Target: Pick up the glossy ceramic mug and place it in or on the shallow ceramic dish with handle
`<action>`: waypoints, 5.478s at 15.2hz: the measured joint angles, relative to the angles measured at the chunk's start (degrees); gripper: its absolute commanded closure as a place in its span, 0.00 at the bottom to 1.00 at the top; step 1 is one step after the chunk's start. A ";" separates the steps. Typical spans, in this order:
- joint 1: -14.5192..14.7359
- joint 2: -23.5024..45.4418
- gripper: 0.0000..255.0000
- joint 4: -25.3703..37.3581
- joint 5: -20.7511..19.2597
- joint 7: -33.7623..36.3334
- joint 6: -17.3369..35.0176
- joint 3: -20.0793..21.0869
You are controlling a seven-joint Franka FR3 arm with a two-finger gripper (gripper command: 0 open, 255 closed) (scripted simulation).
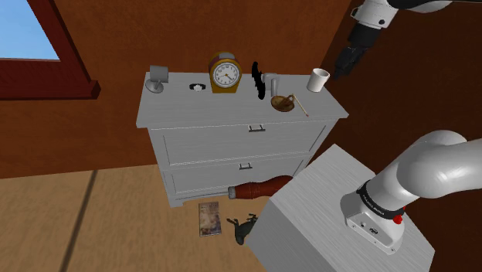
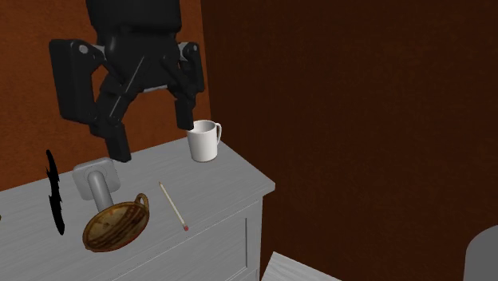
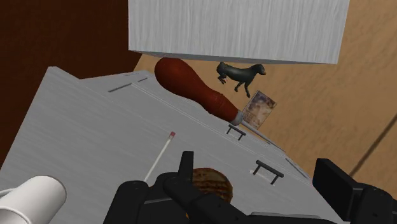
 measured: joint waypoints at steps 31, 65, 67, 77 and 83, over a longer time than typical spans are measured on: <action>-8.17 53.55 0.00 30.71 5.98 -23.88 26.01 -13.47; -8.01 51.57 1.00 34.12 4.97 -23.44 20.82 -13.88; -7.94 51.00 1.00 34.75 4.71 -23.30 19.67 -13.97; -6.60 47.64 1.00 37.71 3.04 -21.12 13.59 -13.81; -1.73 39.20 1.00 28.73 -0.90 -12.71 14.56 -11.20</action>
